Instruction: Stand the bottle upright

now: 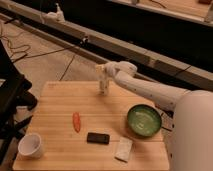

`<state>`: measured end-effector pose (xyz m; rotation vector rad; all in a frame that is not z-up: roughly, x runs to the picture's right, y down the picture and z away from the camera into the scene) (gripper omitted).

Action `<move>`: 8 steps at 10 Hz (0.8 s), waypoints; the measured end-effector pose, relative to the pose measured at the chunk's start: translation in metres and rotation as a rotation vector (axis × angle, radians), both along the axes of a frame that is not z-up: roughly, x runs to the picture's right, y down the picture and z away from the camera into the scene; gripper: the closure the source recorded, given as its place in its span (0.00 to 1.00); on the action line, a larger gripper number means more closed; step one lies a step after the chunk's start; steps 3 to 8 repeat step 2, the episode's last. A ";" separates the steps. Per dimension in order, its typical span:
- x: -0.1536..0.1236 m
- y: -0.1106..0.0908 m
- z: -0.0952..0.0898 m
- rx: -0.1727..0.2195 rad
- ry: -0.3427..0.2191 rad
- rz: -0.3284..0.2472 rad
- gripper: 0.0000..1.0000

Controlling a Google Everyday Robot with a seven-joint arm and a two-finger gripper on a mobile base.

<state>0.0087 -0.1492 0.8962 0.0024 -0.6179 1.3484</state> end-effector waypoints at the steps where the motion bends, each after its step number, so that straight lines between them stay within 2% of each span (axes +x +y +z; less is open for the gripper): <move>1: -0.001 0.001 -0.001 -0.006 -0.002 0.006 0.39; 8: -0.001 0.001 -0.001 -0.006 -0.003 0.007 0.39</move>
